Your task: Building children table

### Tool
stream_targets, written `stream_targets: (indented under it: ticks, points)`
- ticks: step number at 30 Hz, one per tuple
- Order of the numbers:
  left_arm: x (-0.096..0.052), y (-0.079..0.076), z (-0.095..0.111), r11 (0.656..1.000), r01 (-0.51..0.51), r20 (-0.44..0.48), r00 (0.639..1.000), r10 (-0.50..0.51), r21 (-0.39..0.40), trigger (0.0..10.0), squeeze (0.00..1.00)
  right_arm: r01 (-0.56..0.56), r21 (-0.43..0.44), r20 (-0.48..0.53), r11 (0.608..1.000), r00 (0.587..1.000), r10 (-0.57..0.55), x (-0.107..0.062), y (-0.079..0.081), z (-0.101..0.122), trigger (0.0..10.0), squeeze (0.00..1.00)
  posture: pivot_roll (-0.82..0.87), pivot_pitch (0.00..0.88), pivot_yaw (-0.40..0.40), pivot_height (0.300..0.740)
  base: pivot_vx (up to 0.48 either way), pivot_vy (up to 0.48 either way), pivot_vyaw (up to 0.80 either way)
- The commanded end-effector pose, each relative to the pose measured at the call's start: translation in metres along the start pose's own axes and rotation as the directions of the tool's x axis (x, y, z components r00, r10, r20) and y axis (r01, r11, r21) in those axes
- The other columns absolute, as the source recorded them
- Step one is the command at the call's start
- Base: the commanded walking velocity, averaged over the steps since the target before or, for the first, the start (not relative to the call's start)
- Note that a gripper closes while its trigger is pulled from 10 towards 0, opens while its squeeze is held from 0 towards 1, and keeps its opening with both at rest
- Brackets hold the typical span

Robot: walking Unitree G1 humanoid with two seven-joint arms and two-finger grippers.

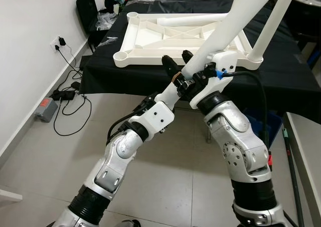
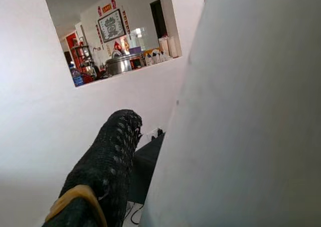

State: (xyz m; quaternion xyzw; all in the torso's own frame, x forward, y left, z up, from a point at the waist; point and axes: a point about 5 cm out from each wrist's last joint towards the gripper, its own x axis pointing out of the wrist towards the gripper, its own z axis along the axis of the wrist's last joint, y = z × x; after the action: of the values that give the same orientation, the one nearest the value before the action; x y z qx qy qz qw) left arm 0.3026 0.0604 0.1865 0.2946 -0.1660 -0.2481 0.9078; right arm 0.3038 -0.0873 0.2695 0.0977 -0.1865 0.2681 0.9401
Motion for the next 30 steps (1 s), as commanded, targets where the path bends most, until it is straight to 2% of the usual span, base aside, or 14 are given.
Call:
stream_targets:
  ticks: [1,7,11,16,17,18,30]
  points:
    - [-0.0028,-0.0109,0.0043,0.998,0.056,0.031,0.998,-0.057,0.031,10.0,0.00,-0.026,0.030,0.007,0.999,1.000,0.026,0.0048,0.0065,0.0023,10.0,0.00,0.07,0.178,-0.008,0.740,0.000,0.000,0.00]
    - [-0.0030,-0.0109,0.0048,0.998,0.053,0.037,0.998,-0.054,0.032,10.0,0.00,-0.026,0.051,0.011,0.998,1.000,0.026,0.0059,0.0073,0.0034,10.0,0.00,0.07,0.178,-0.007,0.740,0.000,0.000,0.00]
    - [-0.0024,-0.0104,0.0042,0.996,0.058,0.045,0.997,-0.061,0.065,10.0,0.00,-0.022,0.117,0.015,0.993,1.000,0.020,0.0077,0.0081,0.0047,10.0,0.00,0.07,0.179,-0.006,0.740,0.000,0.000,0.00]
    - [-0.0035,-0.0126,0.0039,0.995,0.066,0.049,0.996,-0.070,0.080,10.0,0.00,-0.013,0.131,0.018,0.991,1.000,0.011,0.0078,0.0074,0.0054,10.0,0.00,0.07,0.179,-0.008,0.740,0.000,0.000,0.00]
    - [-0.0035,-0.0127,0.0039,0.995,0.066,0.049,0.996,-0.070,0.079,10.0,0.00,-0.012,0.133,0.019,0.991,1.000,0.009,0.0078,0.0072,0.0056,4.7,0.00,0.07,0.178,-0.007,0.740,0.000,0.000,0.00]
    - [-0.0035,-0.0129,0.0041,0.995,0.067,0.050,0.996,-0.071,0.078,10.0,0.00,-0.011,0.139,0.021,0.990,1.000,0.008,0.0079,0.0071,0.0058,0.0,0.00,0.07,0.179,-0.005,0.740,0.000,0.000,0.00]
    - [-0.0044,-0.0152,0.0037,0.994,0.069,0.053,0.996,-0.073,0.080,10.0,0.00,-0.006,0.165,0.029,0.986,1.000,0.001,0.0082,0.0055,0.0086,0.0,0.00,0.07,0.177,-0.009,0.740,0.000,0.000,0.00]
